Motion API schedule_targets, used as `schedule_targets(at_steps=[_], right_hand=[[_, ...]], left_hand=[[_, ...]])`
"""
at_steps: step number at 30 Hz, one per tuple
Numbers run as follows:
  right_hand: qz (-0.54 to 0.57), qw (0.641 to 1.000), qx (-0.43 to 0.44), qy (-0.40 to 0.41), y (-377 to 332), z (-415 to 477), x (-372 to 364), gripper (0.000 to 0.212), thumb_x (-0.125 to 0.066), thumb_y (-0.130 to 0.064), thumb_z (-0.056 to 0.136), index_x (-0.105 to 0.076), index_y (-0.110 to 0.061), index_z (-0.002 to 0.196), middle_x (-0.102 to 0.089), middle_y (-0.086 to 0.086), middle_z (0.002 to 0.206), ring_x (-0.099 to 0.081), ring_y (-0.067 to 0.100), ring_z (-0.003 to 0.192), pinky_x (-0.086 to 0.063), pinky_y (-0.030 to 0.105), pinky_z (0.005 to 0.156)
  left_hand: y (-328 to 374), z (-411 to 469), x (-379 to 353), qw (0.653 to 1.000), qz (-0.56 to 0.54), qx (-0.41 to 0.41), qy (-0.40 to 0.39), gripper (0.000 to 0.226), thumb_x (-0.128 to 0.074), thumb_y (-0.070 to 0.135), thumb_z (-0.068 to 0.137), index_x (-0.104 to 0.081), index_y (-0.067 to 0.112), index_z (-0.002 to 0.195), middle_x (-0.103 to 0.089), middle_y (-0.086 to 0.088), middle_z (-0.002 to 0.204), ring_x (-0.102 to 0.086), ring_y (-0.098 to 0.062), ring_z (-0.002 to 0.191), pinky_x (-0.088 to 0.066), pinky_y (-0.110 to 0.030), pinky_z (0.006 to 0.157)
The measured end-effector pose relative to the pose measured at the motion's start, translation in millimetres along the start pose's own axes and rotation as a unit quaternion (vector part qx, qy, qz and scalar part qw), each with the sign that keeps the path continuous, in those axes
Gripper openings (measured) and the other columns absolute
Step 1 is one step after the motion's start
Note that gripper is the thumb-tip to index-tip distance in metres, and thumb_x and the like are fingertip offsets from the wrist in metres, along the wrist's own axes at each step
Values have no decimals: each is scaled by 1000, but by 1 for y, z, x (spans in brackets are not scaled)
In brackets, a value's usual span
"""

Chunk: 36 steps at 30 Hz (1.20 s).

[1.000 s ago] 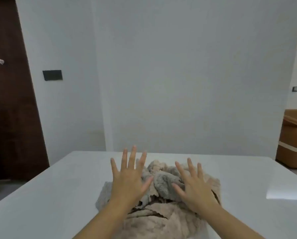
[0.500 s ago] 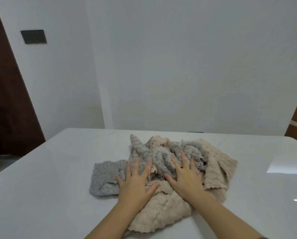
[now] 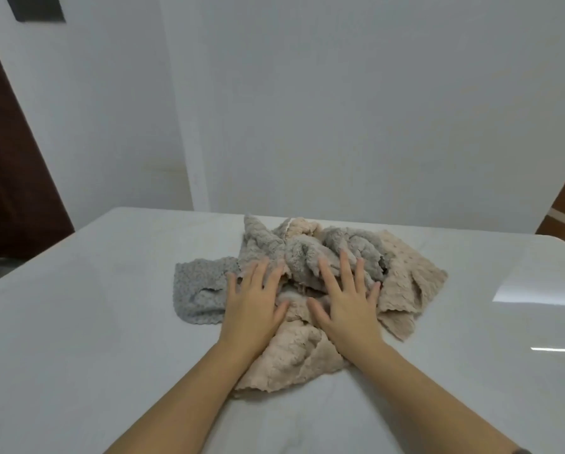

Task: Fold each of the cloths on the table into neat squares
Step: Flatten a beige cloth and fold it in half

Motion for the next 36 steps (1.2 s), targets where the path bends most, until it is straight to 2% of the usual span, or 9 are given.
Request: schedule_targets(at_steps=[4, 8, 13, 16, 19, 22, 26, 30, 36], right_hand=[[86, 992, 73, 52, -20, -51, 22, 54, -30, -51, 93, -42, -33, 143, -16, -1, 162, -4, 20, 151, 1, 56, 118], [154, 979, 131, 32, -30, -74, 29, 37, -38, -28, 85, -70, -22, 104, -62, -9, 112, -52, 11, 111, -36, 52, 104], [114, 984, 132, -33, -26, -76, 27, 54, -34, -33, 73, -63, -24, 117, -58, -9, 115, -46, 12, 113, -30, 36, 101], [113, 980, 153, -62, -26, -77, 23, 64, -44, -25, 71, -51, -27, 134, -55, -9, 122, -40, 10, 121, -20, 30, 105], [121, 984, 134, -13, -22, -74, 23, 42, -48, -25, 76, -60, -24, 116, -57, -11, 108, -48, 13, 113, -25, 32, 106], [158, 978, 114, 80, -17, -69, 39, 15, -53, -32, 81, -56, -21, 91, -46, -13, 89, -47, 13, 90, -38, 36, 84], [279, 951, 65, 119, -7, -67, 48, 21, -70, -30, 80, -54, -16, 83, -56, -5, 83, -53, 18, 78, -42, 36, 69], [322, 928, 80, 171, -4, -71, 61, 21, -74, -14, 77, -54, -9, 77, -56, -1, 91, -55, 21, 86, -44, 35, 75], [296, 928, 159, 161, -26, -79, 67, 24, -56, -24, 84, -40, -22, 66, -43, -8, 75, -43, 7, 72, -36, 36, 67]], left_hand=[[18, -45, 32, 988, -71, -113, 84, 29, -60, 31, 88, -63, 19, 114, -57, 1, 120, -54, -18, 113, -42, -38, 96], [25, -73, 40, 978, -130, -159, 45, 18, -53, 31, 89, -65, 19, 91, -58, 6, 95, -55, -15, 88, -45, -31, 74], [16, -82, 22, 980, -152, -112, -69, 48, -50, 62, 83, -65, 26, 111, -58, 13, 111, -49, -7, 108, -41, -26, 90], [20, -84, 26, 982, -138, -115, -60, 35, -53, 54, 83, -60, 23, 98, -60, 11, 100, -55, -15, 98, -44, -30, 78], [8, -82, 36, 986, -159, -39, -24, 12, -57, 36, 88, -55, 25, 95, -55, 15, 85, -54, -14, 81, -34, -29, 62], [-14, -83, 40, 985, -170, 41, -9, 21, -44, 47, 89, -55, 31, 97, -60, 15, 80, -54, -12, 73, -43, -33, 60], [-30, -81, 48, 983, -162, 91, 2, 45, -28, 62, 81, -59, 30, 91, -61, 13, 76, -55, -12, 71, -45, -32, 62], [-30, -81, 49, 982, -175, 71, -17, 47, -25, 63, 83, -54, 29, 70, -56, 11, 68, -50, -9, 68, -40, -31, 59], [-75, -84, 56, 965, -173, 200, 6, 52, -30, 46, 78, -59, 8, 57, -58, -4, 53, -55, -23, 58, -45, -42, 55]])
Point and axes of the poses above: each hand's wrist, its own z-axis towards the middle knuckle, its own x-axis out of the back of the hand, y = z × x, the point moved 9 cm from there along z, towards the middle knuckle
